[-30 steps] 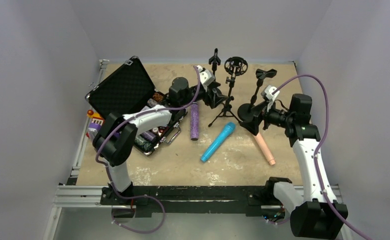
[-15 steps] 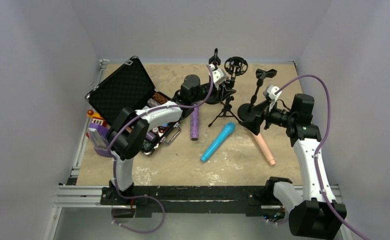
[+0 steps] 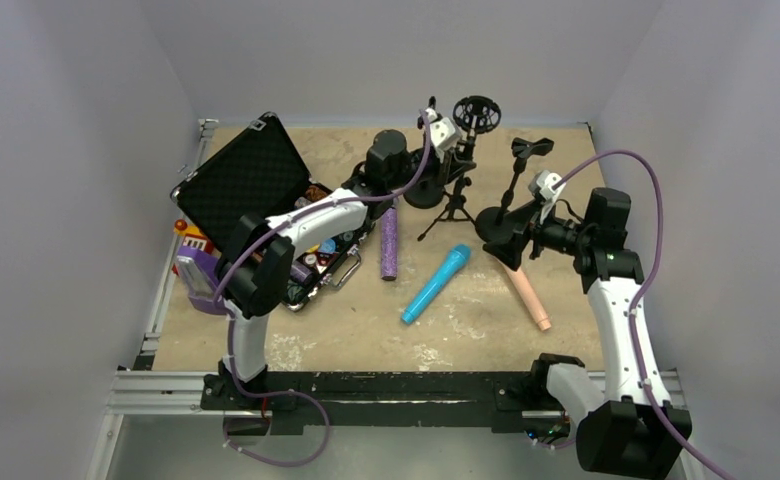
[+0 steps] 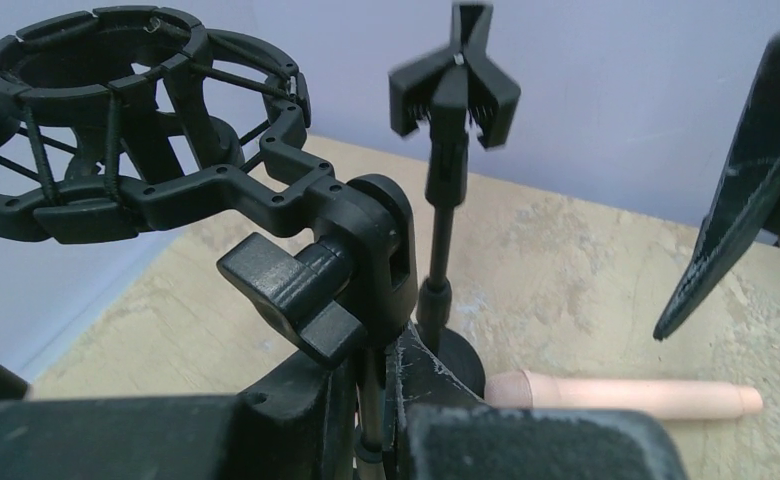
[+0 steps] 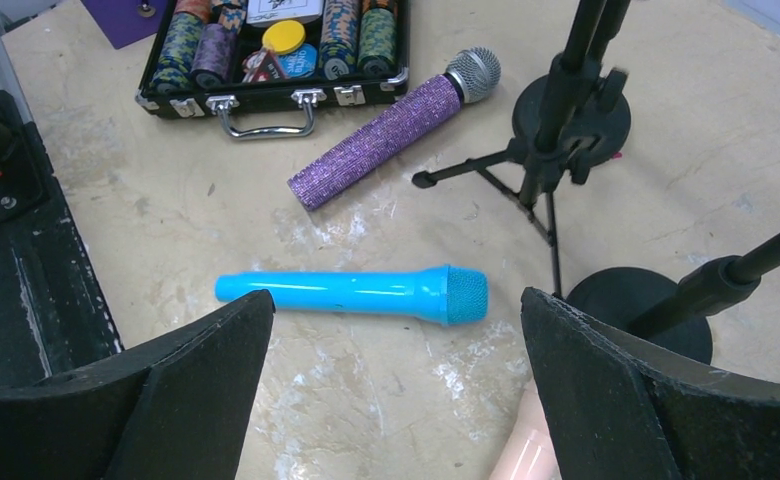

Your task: Attach the microphones to the stand

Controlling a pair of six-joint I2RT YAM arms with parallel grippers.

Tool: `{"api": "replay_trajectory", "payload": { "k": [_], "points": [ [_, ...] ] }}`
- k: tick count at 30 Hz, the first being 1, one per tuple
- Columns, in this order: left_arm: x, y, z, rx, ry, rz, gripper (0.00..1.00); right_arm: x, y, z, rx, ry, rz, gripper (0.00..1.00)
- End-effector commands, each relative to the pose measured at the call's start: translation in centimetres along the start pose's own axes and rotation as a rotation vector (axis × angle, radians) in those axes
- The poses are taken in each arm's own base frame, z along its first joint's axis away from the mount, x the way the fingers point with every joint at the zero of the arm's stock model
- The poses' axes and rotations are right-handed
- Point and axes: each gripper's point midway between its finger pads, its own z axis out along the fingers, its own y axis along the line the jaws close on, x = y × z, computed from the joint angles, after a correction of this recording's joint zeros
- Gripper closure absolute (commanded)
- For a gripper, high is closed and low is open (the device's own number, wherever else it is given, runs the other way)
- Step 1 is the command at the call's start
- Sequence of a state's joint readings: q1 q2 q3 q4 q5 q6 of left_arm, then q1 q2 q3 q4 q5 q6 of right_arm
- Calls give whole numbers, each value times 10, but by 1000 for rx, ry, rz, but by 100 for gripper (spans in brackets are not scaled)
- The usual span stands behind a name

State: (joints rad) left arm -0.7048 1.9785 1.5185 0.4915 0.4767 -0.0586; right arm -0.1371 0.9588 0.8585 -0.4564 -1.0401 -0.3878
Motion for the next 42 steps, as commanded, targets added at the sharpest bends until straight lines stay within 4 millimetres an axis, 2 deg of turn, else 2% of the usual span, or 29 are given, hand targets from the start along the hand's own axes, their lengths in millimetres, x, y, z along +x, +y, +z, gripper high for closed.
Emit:
{"api": "replay_trajectory", "payload": {
  "k": [1,4,6,8,10,13,17,20,23,30,42],
  "points": [
    [-126,12,-12,-31,-254,136,100,-8,7,-4,-21,-29,-50,2],
    [-155,5,-27,-12,-289,160,100,-8,10,-4,-30,-32,-56,2],
    [-174,-4,-45,0,-306,179,100,-8,11,-5,-35,-32,-59,2],
    [-178,-12,-66,10,-290,187,100,-8,14,-5,-47,-32,-64,2],
    [-171,-25,-90,45,-242,184,100,-6,21,-6,-79,-34,-72,2],
    [-156,-55,-131,117,-142,157,100,-6,31,-6,-132,-43,-86,2],
    [-120,-90,-183,151,-25,153,100,-3,36,-5,-176,-45,-80,3],
    [-89,-104,-215,125,24,140,100,0,39,-3,-202,-37,-66,3],
    [-61,-110,-236,77,35,123,100,3,42,0,-219,-27,-58,4],
    [-14,-114,-262,-17,-27,59,100,11,45,5,-239,-7,-51,4],
    [24,-103,-262,-80,-16,46,100,22,49,21,-270,39,-35,5]
  ]
}}
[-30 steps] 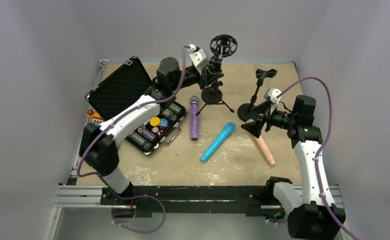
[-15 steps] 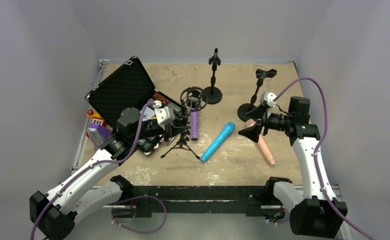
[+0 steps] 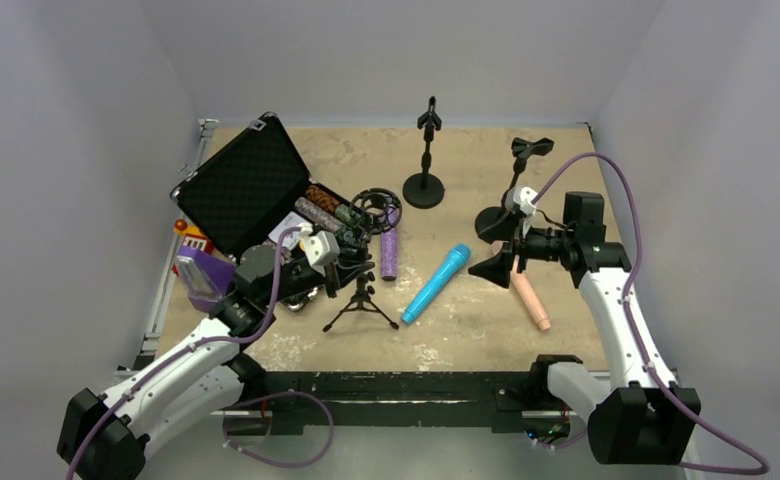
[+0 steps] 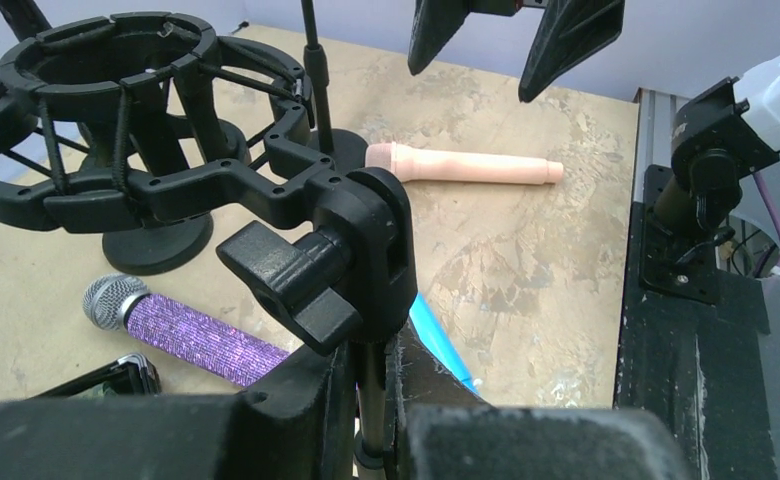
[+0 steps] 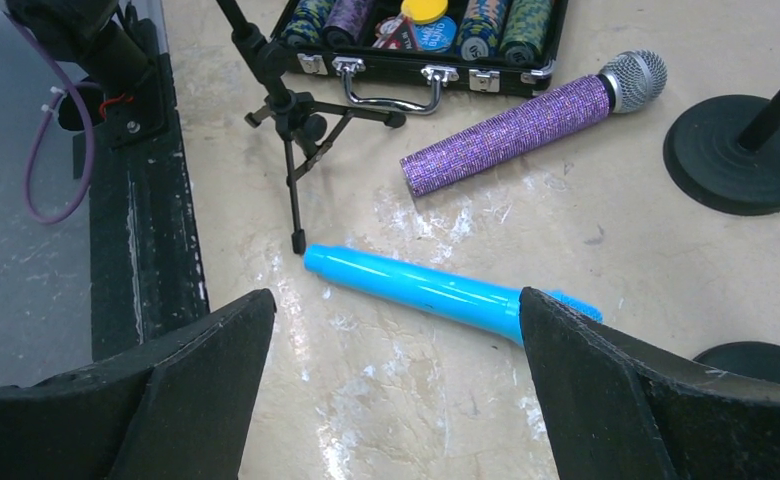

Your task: Attach the microphones to the stand

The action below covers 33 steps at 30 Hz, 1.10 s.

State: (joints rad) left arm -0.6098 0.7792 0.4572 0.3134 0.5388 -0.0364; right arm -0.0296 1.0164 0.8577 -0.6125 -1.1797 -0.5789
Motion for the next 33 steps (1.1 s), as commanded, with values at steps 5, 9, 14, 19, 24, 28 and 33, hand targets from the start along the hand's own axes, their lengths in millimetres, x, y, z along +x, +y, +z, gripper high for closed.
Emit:
{"api": "replay_trajectory", "payload": {
  "k": [5,9,14,19,24,28,33],
  "points": [
    [17,18,-4,-121,-63,4,100,1,-6,18,15,2,61,5],
    [24,21,-16,-187,-76,-50,70,-5,-15,35,39,-3,150,7],
    [18,23,-30,-244,-71,-83,40,-17,-32,69,98,28,256,8],
    [9,18,-42,-266,-27,-122,31,-22,-47,112,214,69,427,10],
    [3,15,-75,-355,78,-177,26,2,-58,158,386,151,581,12],
    [-5,21,-108,-488,128,-202,16,18,-64,185,427,251,613,15],
    [4,27,-130,-586,204,-212,12,45,-70,205,510,321,610,16]
  ]
}}
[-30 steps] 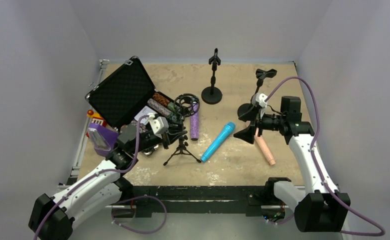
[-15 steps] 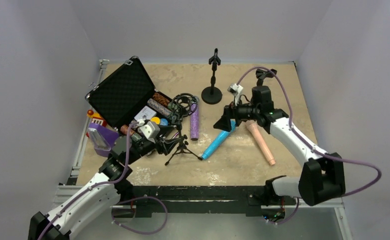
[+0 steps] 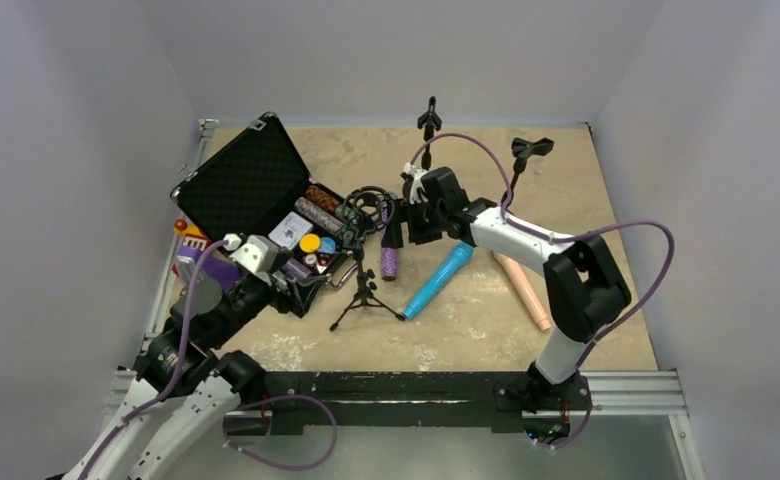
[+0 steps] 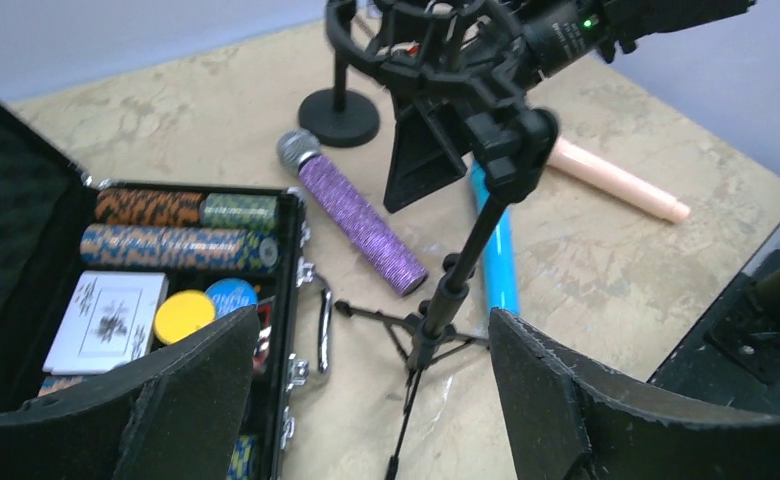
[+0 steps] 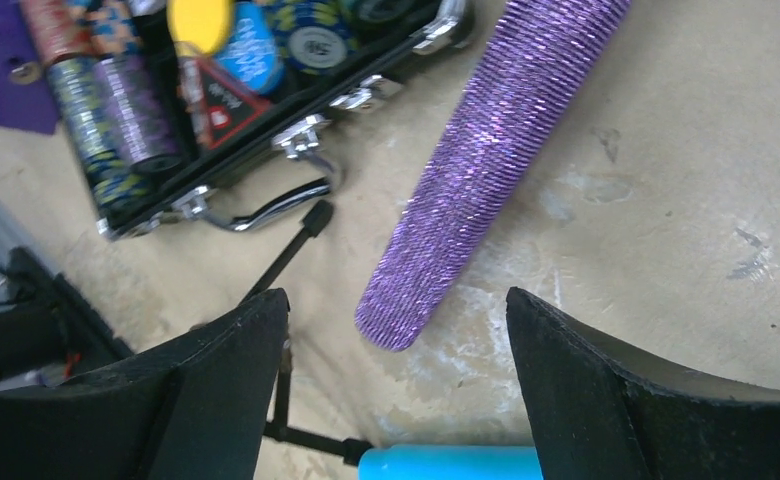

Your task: Attach the microphones to the stand

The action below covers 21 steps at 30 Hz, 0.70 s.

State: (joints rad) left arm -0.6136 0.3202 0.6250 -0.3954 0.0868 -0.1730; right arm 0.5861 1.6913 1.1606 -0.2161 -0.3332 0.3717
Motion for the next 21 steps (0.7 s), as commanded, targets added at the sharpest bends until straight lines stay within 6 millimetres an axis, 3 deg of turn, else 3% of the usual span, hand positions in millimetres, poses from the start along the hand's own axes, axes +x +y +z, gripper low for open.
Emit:
{"api": "replay_trajectory", "payload": {
  "k": [1,6,10,17,21],
  "points": [
    [33,25,-19,-154,155,-24,12,-7,-10,14,149,-22,34,17],
    [31,26,-22,-157,129,-21,12,16,-10,34,180,43,1,26],
    [26,27,-23,-160,112,2,12,28,-8,45,197,75,-19,28],
    [22,24,-23,-142,98,2,11,54,-30,65,261,148,-6,37],
    [20,17,-23,-106,89,-4,11,66,-46,66,301,167,-18,50]
  ]
}}
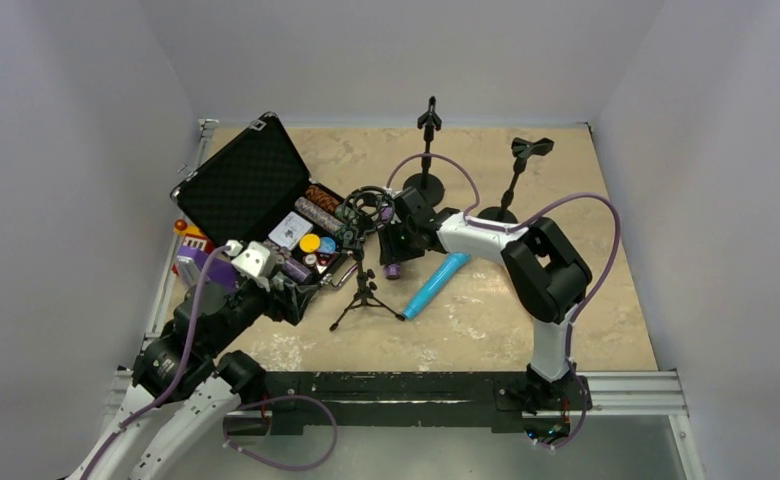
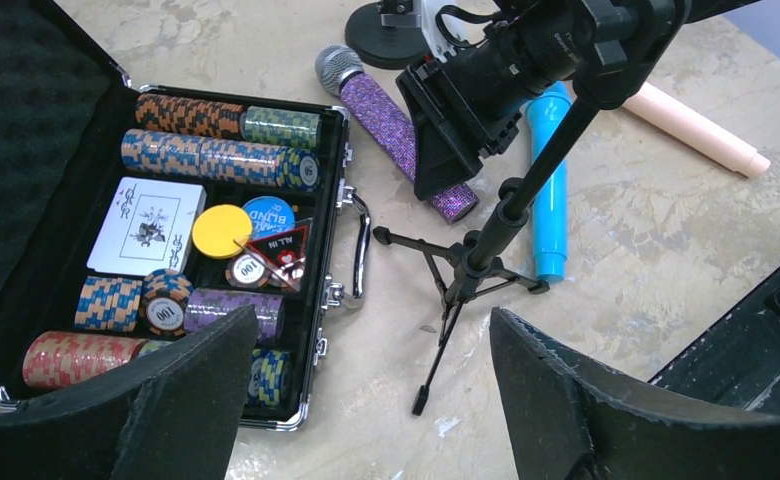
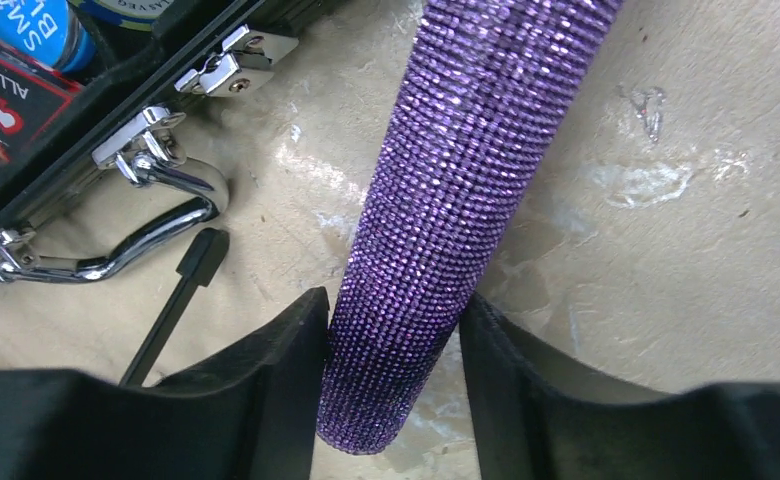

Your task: Attach the microphones to the stand

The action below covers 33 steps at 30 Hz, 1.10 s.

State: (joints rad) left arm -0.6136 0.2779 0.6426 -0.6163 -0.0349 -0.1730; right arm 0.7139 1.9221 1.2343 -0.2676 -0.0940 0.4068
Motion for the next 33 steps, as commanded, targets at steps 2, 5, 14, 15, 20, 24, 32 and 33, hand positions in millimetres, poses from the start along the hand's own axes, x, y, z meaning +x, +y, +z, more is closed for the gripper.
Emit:
{"api": "replay_trajectory", "payload": {
  "k": [2,5,14,15,20,24,32,33],
  "points": [
    [-17,-12,-5,64,-61,-3,10,14,-26,3,67,21,-10,65],
    [-21,-18,-7,96,-80,-20,9,9,-34,-13,42,-6,-18,85],
    [-58,-41,-25,179,-199,-370,8,-32,-25,-116,-313,-186,-74,100],
    [-69,-43,-29,194,-226,-404,8,-37,-23,-131,-336,-234,-115,100],
    [-126,-56,-46,278,-356,-520,1,-46,-21,-182,-412,-379,-199,100],
    [-160,-72,-42,335,-325,-538,1,-56,-15,-212,-470,-441,-208,100],
    [-211,-102,-10,460,-265,-563,1,-73,-10,-251,-510,-539,-180,100],
    [-214,-103,-6,464,-263,-562,1,-74,-11,-249,-511,-532,-171,100]
  ]
}}
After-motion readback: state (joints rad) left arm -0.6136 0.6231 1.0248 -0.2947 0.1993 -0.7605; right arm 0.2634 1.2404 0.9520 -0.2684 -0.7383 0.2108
